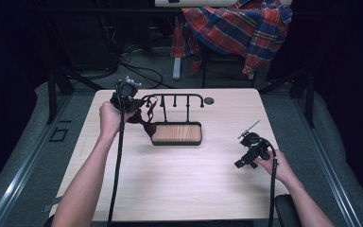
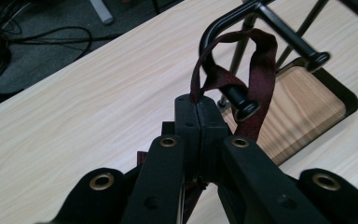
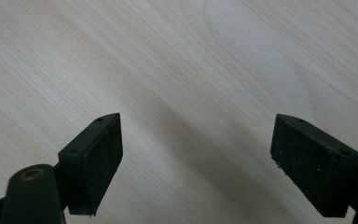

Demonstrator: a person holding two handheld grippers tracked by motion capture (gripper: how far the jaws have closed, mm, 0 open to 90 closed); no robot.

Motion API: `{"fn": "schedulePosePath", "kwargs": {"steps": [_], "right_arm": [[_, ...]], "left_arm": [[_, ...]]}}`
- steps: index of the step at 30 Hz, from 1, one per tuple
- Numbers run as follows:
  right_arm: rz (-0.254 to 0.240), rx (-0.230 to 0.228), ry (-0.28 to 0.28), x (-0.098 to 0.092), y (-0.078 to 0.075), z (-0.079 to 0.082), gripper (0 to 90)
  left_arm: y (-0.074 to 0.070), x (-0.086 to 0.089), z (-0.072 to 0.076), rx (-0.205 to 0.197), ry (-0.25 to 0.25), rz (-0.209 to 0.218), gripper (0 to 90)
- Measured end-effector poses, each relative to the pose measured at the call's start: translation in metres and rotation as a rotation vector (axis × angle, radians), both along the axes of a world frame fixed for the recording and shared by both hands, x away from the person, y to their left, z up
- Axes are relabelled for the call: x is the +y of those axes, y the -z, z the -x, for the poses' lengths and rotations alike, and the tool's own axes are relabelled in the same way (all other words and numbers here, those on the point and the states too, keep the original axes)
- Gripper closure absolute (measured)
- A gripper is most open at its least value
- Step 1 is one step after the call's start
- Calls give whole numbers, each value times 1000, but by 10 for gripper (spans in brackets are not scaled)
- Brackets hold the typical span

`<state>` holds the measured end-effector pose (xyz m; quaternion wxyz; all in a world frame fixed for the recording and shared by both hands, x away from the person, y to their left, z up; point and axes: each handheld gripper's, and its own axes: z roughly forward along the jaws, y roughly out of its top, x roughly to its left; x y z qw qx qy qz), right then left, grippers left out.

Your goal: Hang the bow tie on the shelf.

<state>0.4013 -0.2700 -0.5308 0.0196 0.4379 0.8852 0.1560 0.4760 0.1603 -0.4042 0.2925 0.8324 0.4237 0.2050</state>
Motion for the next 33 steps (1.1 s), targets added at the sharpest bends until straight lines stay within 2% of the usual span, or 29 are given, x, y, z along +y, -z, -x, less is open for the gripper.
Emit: {"fn": "schedulePosePath", "kwargs": {"steps": [10, 14, 15, 16, 19, 22, 23, 33], "right_arm": [[-3, -2, 4, 1, 0, 0, 166], [-3, -2, 4, 1, 1, 0, 166], [47, 28, -46, -1, -3, -3, 166], [51, 31, -50, -1, -4, -3, 166], [29, 25, -32, -1, -2, -2, 166], [40, 24, -38, -1, -3, -2, 166], [29, 26, -35, -1, -3, -2, 166], [25, 23, -32, -1, -3, -2, 166]], "left_arm": [[15, 2, -3, 12, -11, 2, 883], [17, 5, -5, 1, -23, 10, 883], [17, 5, -6, -1, -26, 14, 883], [17, 5, -6, -1, -26, 14, 882], [19, 4, -7, 5, -22, 15, 877], [21, 3, -6, 15, -12, 20, 832], [22, 3, -5, 22, -9, 19, 784], [24, 6, -1, 28, -7, 16, 718]]}}
